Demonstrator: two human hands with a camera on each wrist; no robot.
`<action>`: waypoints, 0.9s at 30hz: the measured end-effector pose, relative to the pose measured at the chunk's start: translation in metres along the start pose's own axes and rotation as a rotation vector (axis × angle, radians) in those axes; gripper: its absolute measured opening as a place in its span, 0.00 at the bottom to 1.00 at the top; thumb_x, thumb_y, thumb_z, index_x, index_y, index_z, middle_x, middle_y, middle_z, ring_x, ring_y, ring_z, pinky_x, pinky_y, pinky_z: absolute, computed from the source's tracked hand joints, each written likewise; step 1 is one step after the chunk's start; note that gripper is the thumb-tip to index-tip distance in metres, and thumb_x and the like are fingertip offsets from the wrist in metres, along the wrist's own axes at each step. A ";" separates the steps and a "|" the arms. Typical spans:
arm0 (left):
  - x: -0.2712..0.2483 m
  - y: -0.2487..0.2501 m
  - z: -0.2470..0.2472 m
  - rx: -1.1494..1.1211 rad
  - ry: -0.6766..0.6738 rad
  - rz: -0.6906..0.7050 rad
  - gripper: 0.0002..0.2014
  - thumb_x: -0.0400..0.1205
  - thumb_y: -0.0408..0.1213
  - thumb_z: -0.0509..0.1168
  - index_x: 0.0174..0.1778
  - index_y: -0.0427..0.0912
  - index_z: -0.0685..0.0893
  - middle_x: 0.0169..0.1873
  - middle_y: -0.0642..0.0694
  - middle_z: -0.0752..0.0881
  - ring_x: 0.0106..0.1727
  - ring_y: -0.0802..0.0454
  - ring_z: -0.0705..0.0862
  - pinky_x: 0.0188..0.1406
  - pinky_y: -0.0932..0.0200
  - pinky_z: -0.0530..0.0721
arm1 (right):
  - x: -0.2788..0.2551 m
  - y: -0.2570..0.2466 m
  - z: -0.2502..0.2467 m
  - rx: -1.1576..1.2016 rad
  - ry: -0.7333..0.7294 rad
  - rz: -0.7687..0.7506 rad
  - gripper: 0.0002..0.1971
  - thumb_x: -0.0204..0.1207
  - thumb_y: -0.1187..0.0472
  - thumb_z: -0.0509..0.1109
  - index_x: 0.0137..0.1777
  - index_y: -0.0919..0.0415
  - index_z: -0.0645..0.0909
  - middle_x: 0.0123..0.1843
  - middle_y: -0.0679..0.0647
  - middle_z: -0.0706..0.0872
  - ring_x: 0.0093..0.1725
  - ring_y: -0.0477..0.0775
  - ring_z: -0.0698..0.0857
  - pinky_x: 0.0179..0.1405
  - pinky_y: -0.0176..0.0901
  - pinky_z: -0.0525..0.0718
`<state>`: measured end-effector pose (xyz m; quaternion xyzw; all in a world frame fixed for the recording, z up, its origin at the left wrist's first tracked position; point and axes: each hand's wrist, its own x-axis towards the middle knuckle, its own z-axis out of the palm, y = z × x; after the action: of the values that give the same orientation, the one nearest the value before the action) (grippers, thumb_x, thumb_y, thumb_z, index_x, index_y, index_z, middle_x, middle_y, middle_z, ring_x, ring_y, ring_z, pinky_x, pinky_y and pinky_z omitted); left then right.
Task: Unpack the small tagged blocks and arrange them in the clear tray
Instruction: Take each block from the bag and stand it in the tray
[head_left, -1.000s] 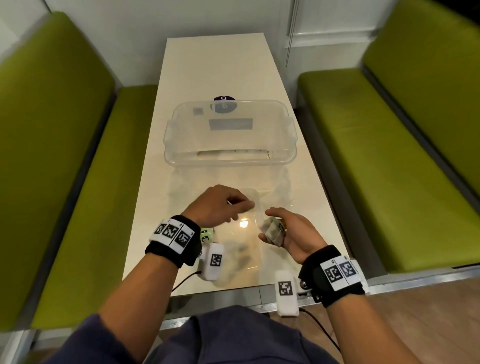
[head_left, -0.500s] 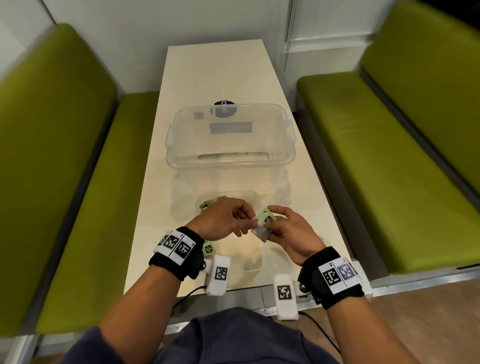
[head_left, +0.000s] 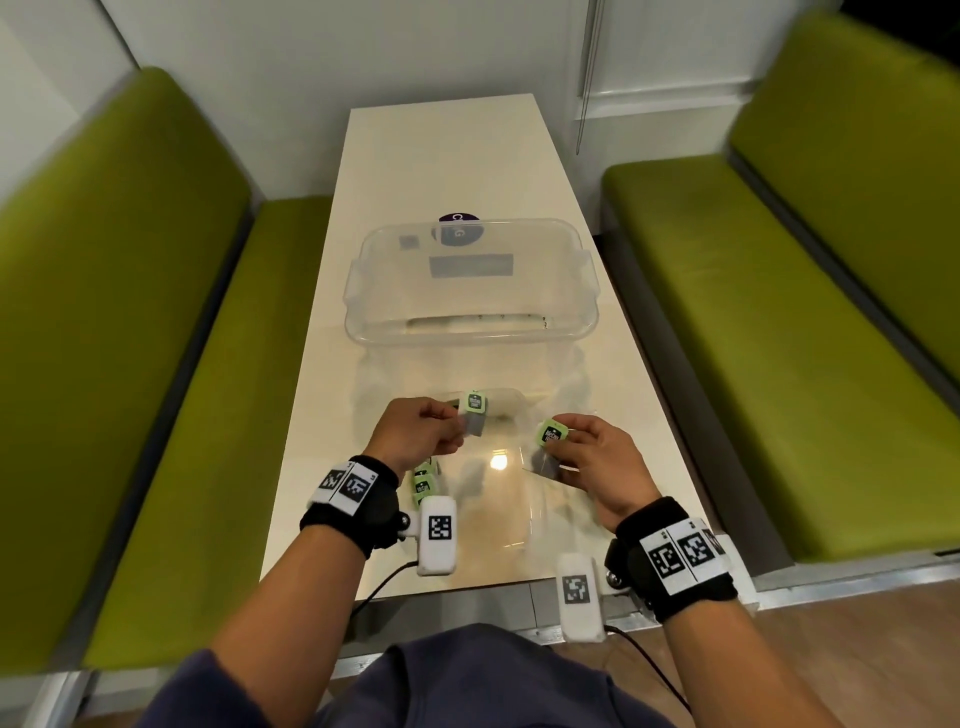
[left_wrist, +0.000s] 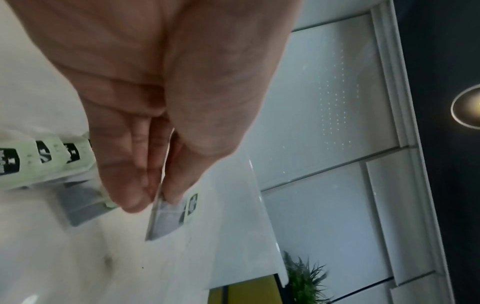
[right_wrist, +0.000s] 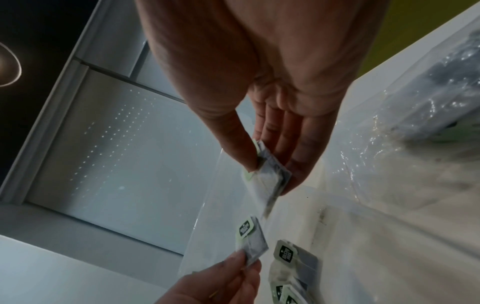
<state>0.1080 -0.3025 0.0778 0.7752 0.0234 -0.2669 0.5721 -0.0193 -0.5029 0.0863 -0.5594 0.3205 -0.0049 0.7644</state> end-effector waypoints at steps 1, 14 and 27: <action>0.006 -0.003 -0.001 0.029 0.054 -0.013 0.04 0.78 0.24 0.77 0.41 0.35 0.89 0.38 0.37 0.90 0.34 0.47 0.89 0.36 0.61 0.91 | 0.000 0.000 0.000 0.000 -0.006 -0.003 0.15 0.76 0.79 0.72 0.61 0.69 0.82 0.54 0.68 0.90 0.49 0.65 0.88 0.48 0.52 0.90; 0.048 -0.015 0.007 0.651 0.221 -0.174 0.09 0.73 0.34 0.68 0.43 0.36 0.93 0.43 0.38 0.94 0.46 0.39 0.93 0.47 0.51 0.93 | 0.003 0.004 -0.005 0.022 -0.026 -0.002 0.13 0.77 0.77 0.73 0.61 0.68 0.83 0.53 0.66 0.90 0.48 0.62 0.89 0.44 0.49 0.91; 0.041 -0.011 0.015 0.924 0.182 -0.140 0.05 0.78 0.30 0.73 0.45 0.35 0.84 0.51 0.36 0.91 0.53 0.36 0.90 0.40 0.55 0.81 | 0.001 0.003 -0.003 -0.042 -0.051 -0.041 0.13 0.77 0.77 0.73 0.60 0.67 0.85 0.53 0.73 0.90 0.44 0.63 0.89 0.47 0.52 0.90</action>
<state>0.1338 -0.3232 0.0472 0.9652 0.0044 -0.2183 0.1439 -0.0213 -0.5050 0.0824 -0.5817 0.2893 0.0003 0.7602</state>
